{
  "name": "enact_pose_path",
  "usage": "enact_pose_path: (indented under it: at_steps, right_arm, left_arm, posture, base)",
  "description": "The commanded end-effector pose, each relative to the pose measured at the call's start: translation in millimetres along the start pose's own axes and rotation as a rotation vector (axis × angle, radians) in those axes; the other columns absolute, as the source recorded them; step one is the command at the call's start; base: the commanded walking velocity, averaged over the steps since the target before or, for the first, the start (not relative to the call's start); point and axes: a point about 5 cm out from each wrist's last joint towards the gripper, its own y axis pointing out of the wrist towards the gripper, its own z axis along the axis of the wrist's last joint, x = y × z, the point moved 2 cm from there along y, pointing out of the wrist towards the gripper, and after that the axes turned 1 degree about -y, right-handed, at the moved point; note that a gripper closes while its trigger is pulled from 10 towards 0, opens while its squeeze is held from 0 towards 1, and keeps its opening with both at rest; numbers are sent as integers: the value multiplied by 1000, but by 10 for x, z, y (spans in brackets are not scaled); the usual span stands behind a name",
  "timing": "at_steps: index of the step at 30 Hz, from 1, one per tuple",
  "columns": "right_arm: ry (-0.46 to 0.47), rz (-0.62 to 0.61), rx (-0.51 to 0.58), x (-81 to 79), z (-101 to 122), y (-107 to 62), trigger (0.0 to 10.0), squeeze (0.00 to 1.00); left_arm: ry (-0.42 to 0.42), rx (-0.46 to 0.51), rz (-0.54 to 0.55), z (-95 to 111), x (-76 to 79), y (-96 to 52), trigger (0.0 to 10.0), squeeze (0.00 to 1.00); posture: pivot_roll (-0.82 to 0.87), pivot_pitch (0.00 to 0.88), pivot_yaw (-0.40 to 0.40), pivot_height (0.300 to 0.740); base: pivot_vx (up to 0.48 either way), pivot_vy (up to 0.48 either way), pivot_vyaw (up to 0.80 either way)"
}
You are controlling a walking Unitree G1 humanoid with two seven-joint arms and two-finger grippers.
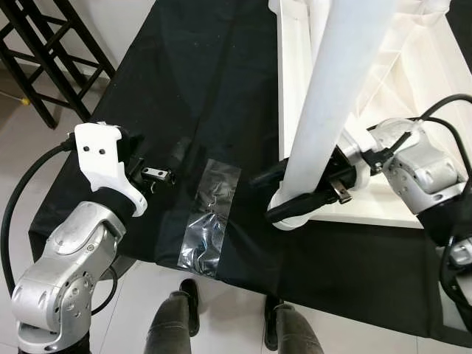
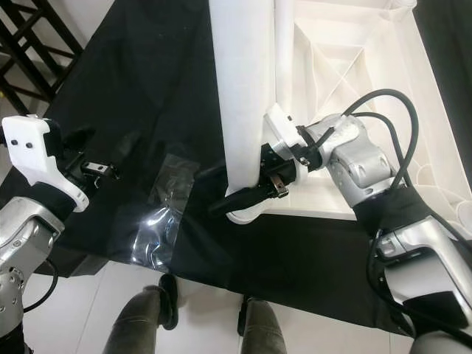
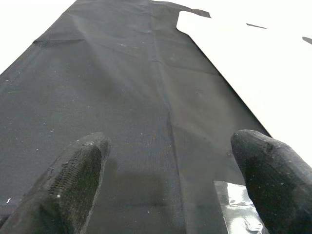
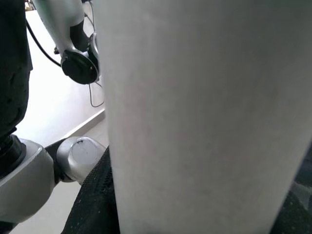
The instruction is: Building children table
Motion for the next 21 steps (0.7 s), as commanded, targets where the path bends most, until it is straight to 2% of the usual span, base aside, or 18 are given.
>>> enact_pose_path:
  at_steps: [1,5,10,21]
  right_arm:
    - [134,36,-52,-129,-345,105,10000,0]
    - [136,33,-36,-128,-342,101,10000,0]
    - [148,-17,64,-112,-365,90,10000,0]
    - [157,-66,109,-179,-433,107,10000,0]
  left_arm:
    - [24,-5,1,-7,-10,-44,10000,0]
    - [25,-5,0,-7,-11,-45,10000,0]
    - [28,-4,-4,-5,-1,-40,10000,0]
    - [34,-9,-15,-5,9,-32,10000,0]
  posture:
    - [101,405,-2,740]
    - [101,406,-3,740]
    - [105,408,4,740]
    - [110,408,16,740]
  base:
    - [0,0,0]
    - [0,0,0]
    - [0,0,0]
    - [0,0,0]
